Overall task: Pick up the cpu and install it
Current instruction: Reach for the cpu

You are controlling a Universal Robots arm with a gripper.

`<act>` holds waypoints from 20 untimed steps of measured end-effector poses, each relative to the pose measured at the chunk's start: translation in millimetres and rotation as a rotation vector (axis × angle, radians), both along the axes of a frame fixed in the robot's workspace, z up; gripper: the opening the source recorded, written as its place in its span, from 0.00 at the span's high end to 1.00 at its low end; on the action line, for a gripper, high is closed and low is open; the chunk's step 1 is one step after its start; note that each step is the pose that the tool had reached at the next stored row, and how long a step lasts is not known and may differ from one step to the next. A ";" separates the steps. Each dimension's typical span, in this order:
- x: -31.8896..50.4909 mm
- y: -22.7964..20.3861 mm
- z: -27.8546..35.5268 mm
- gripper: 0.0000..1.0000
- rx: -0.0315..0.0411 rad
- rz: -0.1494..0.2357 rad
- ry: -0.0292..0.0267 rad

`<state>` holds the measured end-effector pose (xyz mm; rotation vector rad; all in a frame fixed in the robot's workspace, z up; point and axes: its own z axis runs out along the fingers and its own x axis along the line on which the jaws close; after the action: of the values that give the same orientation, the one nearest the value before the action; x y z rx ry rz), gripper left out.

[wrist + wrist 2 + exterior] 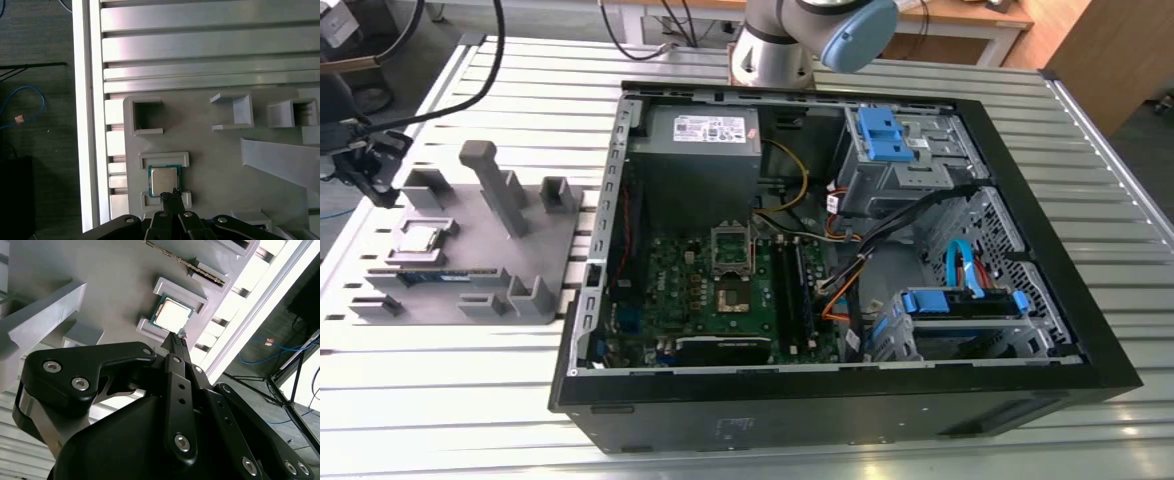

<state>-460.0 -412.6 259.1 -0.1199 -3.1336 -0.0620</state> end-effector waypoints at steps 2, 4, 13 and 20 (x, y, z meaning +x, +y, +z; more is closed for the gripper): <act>0.1 0.0 -1.7 0.89 0.0003 0.000 -0.0005; 0.0 0.0 -4.8 0.89 0.0002 0.000 -0.0003; 0.1 -0.3 -19.7 0.89 -0.0001 0.000 -0.0003; 0.0 -0.3 -26.5 0.89 -0.0001 0.000 -0.0003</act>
<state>-460.0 -413.0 232.7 -0.1200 -3.1339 -0.0619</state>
